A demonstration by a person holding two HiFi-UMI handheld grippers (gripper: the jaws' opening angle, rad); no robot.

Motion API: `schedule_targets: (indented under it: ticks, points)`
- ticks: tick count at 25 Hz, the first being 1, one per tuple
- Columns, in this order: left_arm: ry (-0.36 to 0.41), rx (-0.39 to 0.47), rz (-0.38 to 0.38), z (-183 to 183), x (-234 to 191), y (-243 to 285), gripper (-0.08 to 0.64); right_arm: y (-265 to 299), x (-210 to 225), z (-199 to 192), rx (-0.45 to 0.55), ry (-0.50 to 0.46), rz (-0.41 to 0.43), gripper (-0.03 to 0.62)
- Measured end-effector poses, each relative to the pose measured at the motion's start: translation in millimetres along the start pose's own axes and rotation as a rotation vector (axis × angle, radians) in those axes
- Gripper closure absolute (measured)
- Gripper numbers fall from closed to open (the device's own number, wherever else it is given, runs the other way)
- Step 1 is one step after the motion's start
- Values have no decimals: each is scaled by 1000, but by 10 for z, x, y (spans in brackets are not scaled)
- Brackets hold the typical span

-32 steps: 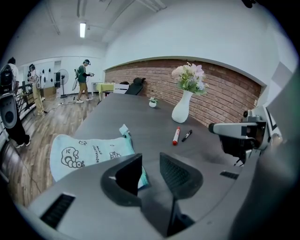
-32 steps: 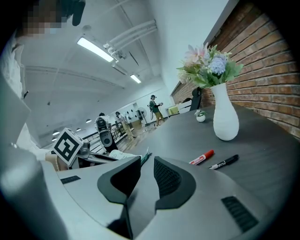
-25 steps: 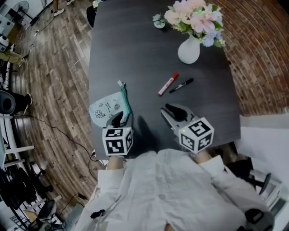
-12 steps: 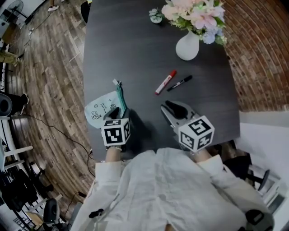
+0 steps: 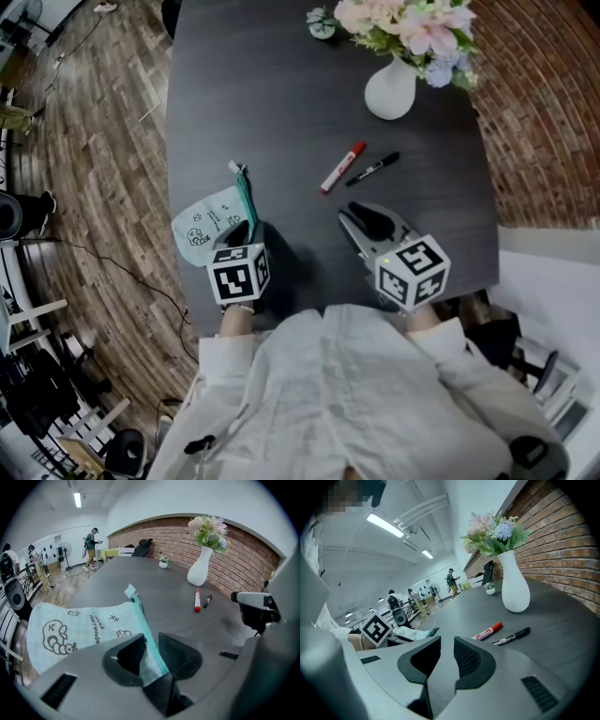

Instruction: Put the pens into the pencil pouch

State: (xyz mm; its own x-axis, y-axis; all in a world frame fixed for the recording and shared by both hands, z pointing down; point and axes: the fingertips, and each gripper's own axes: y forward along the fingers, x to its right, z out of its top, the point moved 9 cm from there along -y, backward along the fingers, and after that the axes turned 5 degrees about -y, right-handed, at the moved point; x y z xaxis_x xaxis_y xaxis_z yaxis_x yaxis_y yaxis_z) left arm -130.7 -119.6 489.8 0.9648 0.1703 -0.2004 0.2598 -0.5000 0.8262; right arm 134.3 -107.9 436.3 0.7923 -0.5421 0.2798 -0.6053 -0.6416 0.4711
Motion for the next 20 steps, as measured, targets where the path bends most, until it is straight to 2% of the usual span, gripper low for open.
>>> schedule_targets:
  ticks: [4,15,20]
  points:
    - [25,21,-5,-23,22,-31,473,-5,40,-23,3,13,-9,506]
    - [-49,80,-123,-35,64,-195,505,-1,96,-69,-3,33,-26,506]
    - [-70,103,-190,-43,87,-284,517,16,215,-90,-19,75,-82,505]
